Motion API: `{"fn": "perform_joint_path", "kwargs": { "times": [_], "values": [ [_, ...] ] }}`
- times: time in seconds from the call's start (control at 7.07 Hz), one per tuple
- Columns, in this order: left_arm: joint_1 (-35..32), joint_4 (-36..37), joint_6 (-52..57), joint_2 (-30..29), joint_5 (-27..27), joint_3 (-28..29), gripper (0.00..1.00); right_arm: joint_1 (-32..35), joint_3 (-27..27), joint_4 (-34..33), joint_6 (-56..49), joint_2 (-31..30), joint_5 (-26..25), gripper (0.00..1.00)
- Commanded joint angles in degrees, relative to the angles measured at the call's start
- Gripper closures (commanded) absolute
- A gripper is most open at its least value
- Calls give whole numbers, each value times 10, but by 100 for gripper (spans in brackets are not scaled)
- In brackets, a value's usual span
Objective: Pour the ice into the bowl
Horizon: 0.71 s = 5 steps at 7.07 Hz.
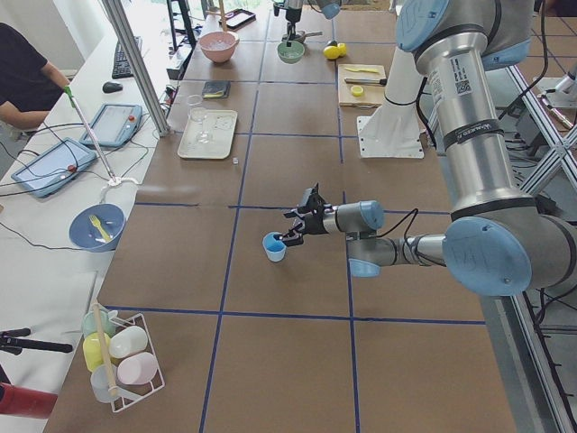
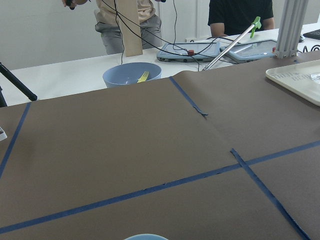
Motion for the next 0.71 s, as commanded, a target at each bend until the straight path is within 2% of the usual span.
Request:
{"fn": "perform_joint_path", "kwargs": {
  "times": [0.0, 0.14, 0.28, 0.42, 0.57],
  "values": [
    [-37, 8, 23, 1, -43, -24, 0, 8, -53, 63, -21, -23, -2, 100],
    [-45, 33, 28, 1, -53, -45, 0, 9, -108, 131, -18, -22, -3, 100],
    [-58, 54, 33, 0, -68, -59, 0, 15, -127, 158, -16, -19, 2, 100],
    [-78, 63, 34, 0, -104, -73, 0, 16, -129, 159, -13, -19, 8, 100],
    [-108, 92, 34, -3, -150, -80, 0, 18, -131, 159, -13, -15, 22, 14]
  ]
}}
